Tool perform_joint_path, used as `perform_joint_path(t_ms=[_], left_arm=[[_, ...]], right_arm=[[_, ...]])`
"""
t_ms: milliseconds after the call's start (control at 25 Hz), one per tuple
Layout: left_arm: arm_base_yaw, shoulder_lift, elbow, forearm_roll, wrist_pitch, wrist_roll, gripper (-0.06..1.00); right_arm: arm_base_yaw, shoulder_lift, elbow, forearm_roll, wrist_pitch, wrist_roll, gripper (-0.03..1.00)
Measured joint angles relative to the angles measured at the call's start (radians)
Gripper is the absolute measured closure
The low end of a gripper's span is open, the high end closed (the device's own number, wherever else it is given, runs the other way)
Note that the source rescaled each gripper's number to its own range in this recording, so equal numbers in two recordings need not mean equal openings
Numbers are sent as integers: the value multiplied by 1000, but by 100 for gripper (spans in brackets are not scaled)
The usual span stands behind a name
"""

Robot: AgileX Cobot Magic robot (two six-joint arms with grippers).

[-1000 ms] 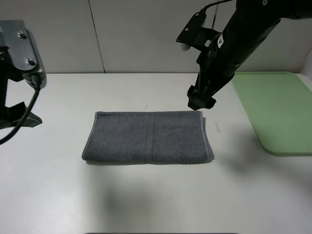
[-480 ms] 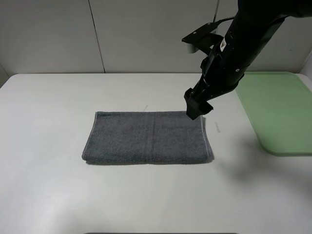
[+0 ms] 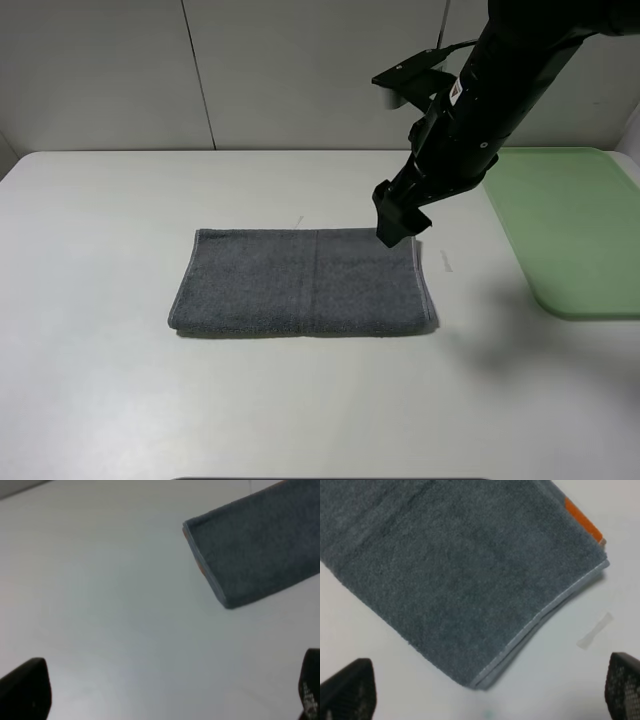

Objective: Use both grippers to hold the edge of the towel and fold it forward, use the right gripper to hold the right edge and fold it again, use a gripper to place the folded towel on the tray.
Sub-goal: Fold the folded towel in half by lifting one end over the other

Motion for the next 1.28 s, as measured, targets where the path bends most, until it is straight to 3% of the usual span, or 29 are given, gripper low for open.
perform_joint_path(t_ms=[320,640,1280], left_arm=[[0,-189,201,-6,-2,-156,-6],[0,-222,224,-6,-24,-234,-6],[0,-222,227,-6,-30,-249,-6]], right_arm=[[0,0,0,14,0,15,-3],[0,0,0,35,3,15,-3],[0,0,0,46,-4,16,-3]])
